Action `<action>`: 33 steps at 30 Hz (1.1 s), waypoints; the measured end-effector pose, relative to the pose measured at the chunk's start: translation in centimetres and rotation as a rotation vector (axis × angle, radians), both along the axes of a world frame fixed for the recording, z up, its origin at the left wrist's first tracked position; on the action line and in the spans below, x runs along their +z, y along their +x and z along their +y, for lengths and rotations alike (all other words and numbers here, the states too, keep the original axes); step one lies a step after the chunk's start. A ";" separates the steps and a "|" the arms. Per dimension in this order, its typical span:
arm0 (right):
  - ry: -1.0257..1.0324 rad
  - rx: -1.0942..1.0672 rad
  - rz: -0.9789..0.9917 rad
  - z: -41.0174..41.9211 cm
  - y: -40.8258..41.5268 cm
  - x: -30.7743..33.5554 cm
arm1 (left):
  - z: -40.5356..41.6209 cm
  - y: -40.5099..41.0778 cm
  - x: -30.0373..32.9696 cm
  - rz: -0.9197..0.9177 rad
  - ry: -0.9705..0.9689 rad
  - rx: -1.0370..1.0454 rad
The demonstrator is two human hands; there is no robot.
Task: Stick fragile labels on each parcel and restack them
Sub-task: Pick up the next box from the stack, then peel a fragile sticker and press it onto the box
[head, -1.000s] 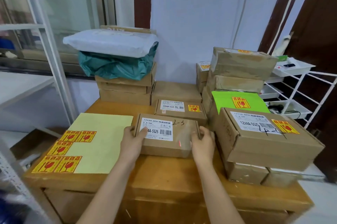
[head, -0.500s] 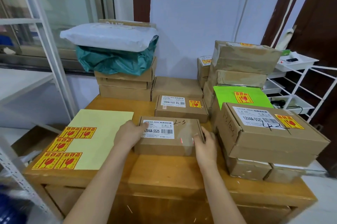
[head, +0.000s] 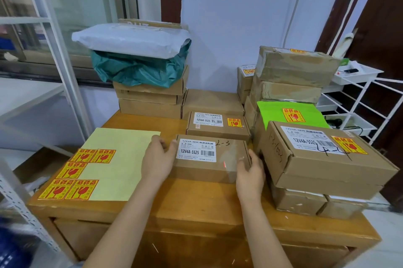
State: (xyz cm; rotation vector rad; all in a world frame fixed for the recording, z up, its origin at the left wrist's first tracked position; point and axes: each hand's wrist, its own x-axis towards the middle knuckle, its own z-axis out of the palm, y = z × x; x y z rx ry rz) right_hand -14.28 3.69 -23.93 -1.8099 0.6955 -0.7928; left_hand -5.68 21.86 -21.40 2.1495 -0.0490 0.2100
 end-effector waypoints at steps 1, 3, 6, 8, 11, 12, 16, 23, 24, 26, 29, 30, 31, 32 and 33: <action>-0.004 -0.001 0.001 0.0 0.0 0.0 | 0.8 -0.5 -0.1 -0.061 0.030 0.015; -0.012 -0.004 0.000 0.0 0.1 0.0 | 2.8 -1.3 -0.3 -0.189 0.179 0.098; -0.020 -0.009 0.010 0.2 0.0 0.1 | 5.4 -1.5 -1.4 -0.249 0.386 0.165; -0.024 -0.018 0.020 0.3 0.0 0.1 | 6.1 -1.5 -2.1 -0.186 0.443 0.132; -0.031 -0.027 0.022 0.4 0.1 0.1 | 5.6 -1.7 -2.5 -0.160 0.403 0.082; -0.039 -0.031 0.026 0.5 0.1 0.1 | 5.1 -1.8 -2.6 -0.165 0.387 0.062; -0.073 -0.054 0.041 0.7 0.1 0.3 | 3.4 -1.6 -3.2 -0.114 0.408 -0.035; -0.104 -0.118 0.073 0.3 0.4 0.4 | 2.4 -1.9 -3.0 -0.050 0.414 -0.136; -0.130 -0.123 0.087 0.3 0.5 0.4 | 2.4 -2.0 -2.7 -0.041 0.377 -0.148; -0.218 -0.133 0.115 0.5 0.5 0.2 | 3.0 -2.3 -2.1 -0.033 0.255 -0.153; -0.425 -0.122 0.119 1.2 0.4 -0.1 | 4.7 -2.1 -1.1 -0.099 0.181 -0.100; -0.493 -0.120 0.104 1.6 0.5 -0.2 | 5.4 -1.9 -0.8 -0.124 0.179 -0.076; -0.537 -0.112 0.078 2.0 0.6 -0.2 | 6.2 -1.5 -0.5 -0.146 0.179 -0.055; -0.563 -0.092 0.038 2.6 0.6 -0.1 | 7.1 -1.1 -0.3 -0.162 0.183 -0.035; -0.592 -0.063 -0.015 3.3 0.7 0.0 | 8.0 -0.6 -0.1 -0.174 0.188 -0.011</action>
